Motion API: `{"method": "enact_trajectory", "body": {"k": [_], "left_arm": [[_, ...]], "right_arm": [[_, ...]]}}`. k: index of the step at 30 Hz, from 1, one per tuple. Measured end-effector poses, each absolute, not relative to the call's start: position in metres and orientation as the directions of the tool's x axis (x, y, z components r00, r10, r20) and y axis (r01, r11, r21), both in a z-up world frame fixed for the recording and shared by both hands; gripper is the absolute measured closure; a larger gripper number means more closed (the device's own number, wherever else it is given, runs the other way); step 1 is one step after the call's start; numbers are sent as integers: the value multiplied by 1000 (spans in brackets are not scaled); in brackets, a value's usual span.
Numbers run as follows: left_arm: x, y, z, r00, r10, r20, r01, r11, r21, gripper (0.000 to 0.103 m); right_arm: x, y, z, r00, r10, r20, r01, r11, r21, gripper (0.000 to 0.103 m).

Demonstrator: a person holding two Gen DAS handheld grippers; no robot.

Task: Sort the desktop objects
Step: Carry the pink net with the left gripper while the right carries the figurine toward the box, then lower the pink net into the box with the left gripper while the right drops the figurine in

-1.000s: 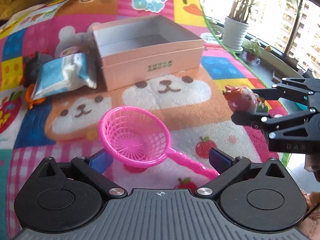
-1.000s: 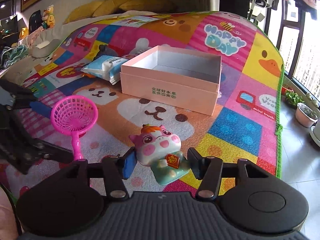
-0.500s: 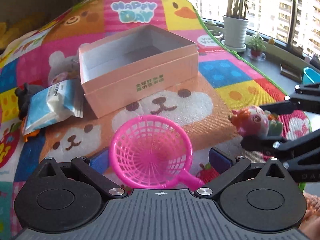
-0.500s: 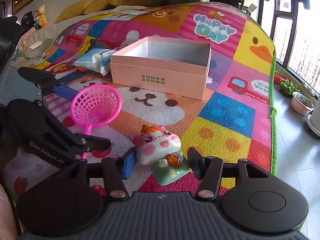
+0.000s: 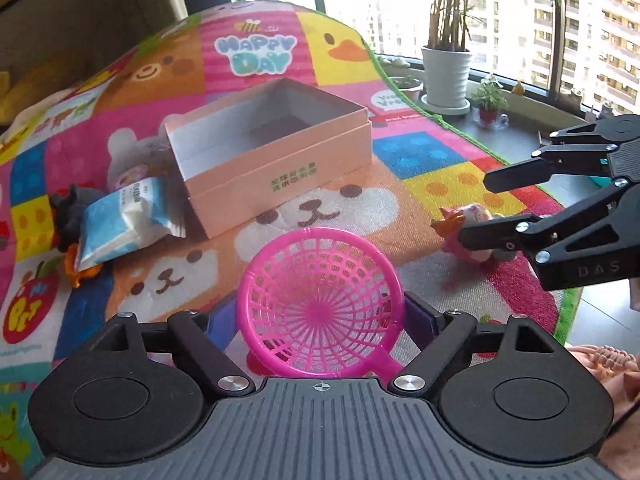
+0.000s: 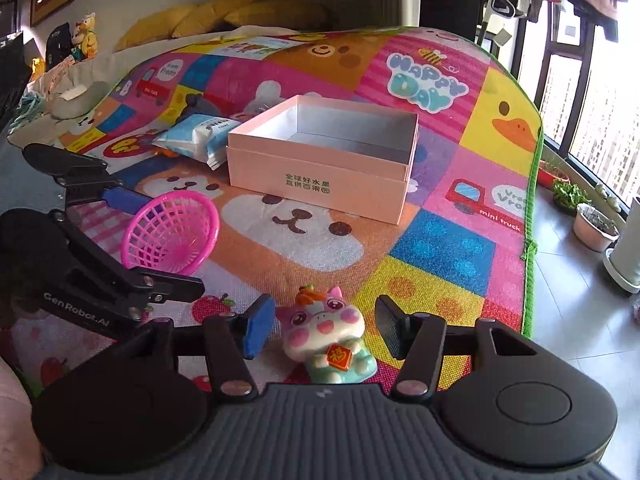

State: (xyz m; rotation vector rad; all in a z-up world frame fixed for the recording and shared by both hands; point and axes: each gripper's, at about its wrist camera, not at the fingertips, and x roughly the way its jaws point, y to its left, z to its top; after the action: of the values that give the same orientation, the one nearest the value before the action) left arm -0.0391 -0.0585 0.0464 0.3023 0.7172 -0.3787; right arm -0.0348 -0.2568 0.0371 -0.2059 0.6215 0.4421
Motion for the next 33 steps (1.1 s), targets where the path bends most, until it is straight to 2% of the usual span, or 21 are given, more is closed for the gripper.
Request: {"method": "enact_trajectory", "body": {"k": [6, 7, 9, 12, 13, 14, 15, 17, 23, 28, 33], "left_arm": [[-65, -41, 67, 695, -266, -668, 453, 884, 119, 15], [-66, -40, 69, 697, -267, -666, 451, 885, 117, 15], [-67, -39, 70, 698, -267, -664, 448, 887, 114, 15], [-67, -40, 70, 690, -275, -670, 451, 887, 101, 15], [-67, -40, 69, 686, -277, -673, 454, 886, 98, 15], [-66, -40, 68, 681, -278, -677, 455, 885, 94, 15], [-66, -40, 67, 676, -280, -681, 457, 885, 90, 15], [-64, -39, 66, 665, -283, -691, 459, 885, 79, 15], [-61, -40, 73, 689, -274, -671, 450, 887, 100, 15], [-29, -38, 109, 798, -256, -545, 392, 908, 147, 15], [35, -51, 133, 865, -305, -397, 403, 895, 190, 14]], "right_arm": [[-43, -248, 42, 726, 346, -594, -495, 863, -104, 47], [-42, -246, 39, 729, 340, -594, -502, 856, -125, 45], [-35, -246, 32, 737, 323, -594, -494, 857, -148, 17], [-16, -253, 17, 711, 304, -634, -473, 874, -112, 16], [-9, -256, 12, 691, 299, -658, -464, 882, -86, 18], [-6, -259, 9, 667, 302, -682, -465, 883, -63, 33], [-5, -260, 8, 637, 323, -700, -481, 876, -34, 54], [-13, -258, 13, 607, 353, -711, -514, 858, -13, 55], [-46, -244, 43, 623, 393, -676, -603, 792, -96, 56], [-28, -252, 97, 738, 404, -540, -539, 835, -113, 56], [31, -246, 147, 810, 413, -416, -501, 856, -125, 56]]}}
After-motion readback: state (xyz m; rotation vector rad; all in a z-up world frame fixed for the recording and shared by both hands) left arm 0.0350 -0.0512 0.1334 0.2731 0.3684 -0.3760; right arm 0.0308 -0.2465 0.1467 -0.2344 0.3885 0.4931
